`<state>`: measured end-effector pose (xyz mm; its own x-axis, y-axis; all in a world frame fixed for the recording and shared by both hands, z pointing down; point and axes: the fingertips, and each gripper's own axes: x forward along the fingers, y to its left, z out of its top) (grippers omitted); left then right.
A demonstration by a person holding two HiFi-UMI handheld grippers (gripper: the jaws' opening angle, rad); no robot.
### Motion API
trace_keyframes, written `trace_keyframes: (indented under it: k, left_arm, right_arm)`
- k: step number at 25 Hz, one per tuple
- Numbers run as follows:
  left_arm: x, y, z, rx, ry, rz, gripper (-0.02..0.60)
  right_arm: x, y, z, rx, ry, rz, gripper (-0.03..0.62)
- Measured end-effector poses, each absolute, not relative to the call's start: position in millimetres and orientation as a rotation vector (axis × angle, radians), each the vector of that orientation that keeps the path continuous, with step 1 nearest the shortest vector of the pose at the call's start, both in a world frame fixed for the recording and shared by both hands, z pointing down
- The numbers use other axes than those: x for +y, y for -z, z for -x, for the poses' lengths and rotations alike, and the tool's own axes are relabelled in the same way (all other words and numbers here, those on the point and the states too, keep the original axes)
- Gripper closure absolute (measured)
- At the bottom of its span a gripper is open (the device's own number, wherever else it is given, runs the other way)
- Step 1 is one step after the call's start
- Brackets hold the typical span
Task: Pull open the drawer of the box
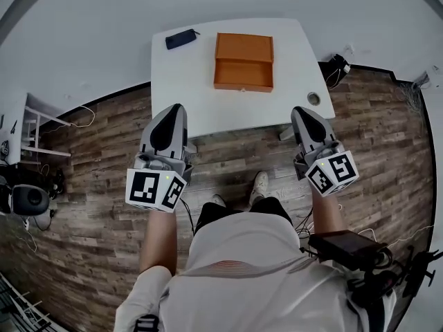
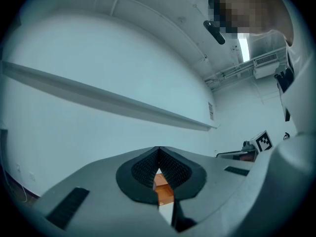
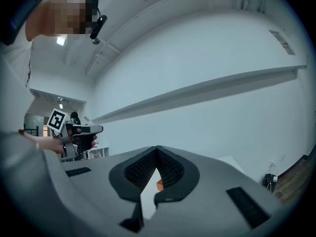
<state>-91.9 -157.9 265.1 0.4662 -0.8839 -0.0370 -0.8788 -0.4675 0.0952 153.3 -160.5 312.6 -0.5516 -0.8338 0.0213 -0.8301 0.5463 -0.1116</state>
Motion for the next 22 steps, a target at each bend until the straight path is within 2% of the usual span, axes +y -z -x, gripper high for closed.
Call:
trace_keyframes:
  k: [5, 10, 22]
  left_arm:
    - [-137.9, -269.6, 130.4, -1.573, 0.109, -2.619, 0.571]
    - [-128.0, -269.3, 139.6, -1.568, 0.108, -2.598, 0.571]
    - [-122.3, -258.9, 91.0, -1.512, 0.123, -2.604, 0.571]
  right_arm:
    - [-136.4, -297.7, -127.0, 2.693, 0.128, 1.514, 0.592]
    - [-125.4, -280.5, -119.8, 2.694, 0.079, 1.524, 0.592]
    - [-123.3, -263.4, -149.7, 2.72, 0.039, 1.471, 0.592]
